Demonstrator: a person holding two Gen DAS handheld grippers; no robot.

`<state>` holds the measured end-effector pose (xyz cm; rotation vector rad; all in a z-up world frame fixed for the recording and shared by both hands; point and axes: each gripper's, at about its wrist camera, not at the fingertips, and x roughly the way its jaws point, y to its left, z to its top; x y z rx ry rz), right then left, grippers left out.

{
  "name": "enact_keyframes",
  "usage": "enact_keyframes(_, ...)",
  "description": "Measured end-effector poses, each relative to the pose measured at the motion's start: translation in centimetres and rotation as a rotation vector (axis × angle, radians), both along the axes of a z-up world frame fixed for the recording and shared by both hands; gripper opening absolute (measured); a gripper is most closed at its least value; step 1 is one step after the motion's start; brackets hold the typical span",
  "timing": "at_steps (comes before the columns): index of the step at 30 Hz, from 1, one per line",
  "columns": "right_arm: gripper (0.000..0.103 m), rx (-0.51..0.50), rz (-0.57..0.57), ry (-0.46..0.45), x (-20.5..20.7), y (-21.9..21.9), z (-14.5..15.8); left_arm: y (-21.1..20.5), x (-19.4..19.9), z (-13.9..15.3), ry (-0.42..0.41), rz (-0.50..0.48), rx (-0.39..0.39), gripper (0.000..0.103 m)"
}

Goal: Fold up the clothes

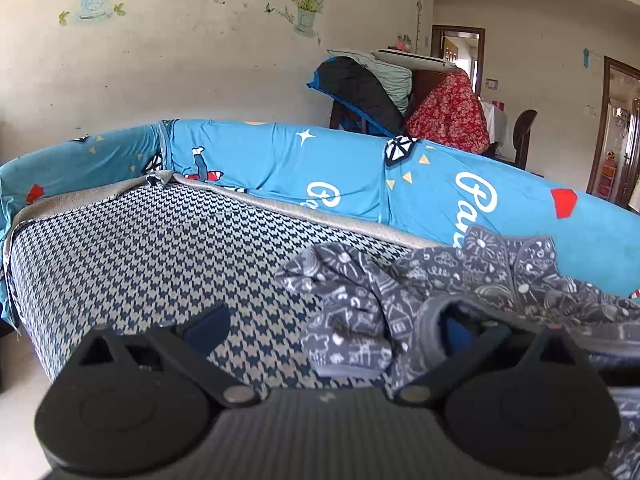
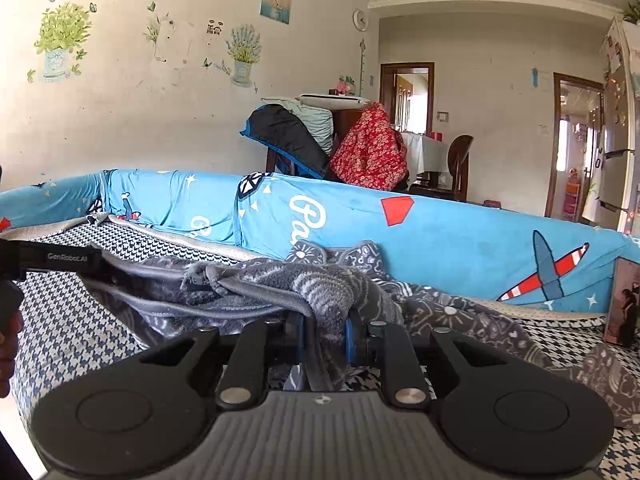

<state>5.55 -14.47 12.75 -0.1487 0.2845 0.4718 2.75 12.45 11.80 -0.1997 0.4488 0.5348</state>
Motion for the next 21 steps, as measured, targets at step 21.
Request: enact_keyframes(21, 0.032, -0.135, 0.155, 0.086, -7.2, -3.6, -2.3, -5.5, -7.7, -3.5, 0.046, -0.081, 0.045, 0.103)
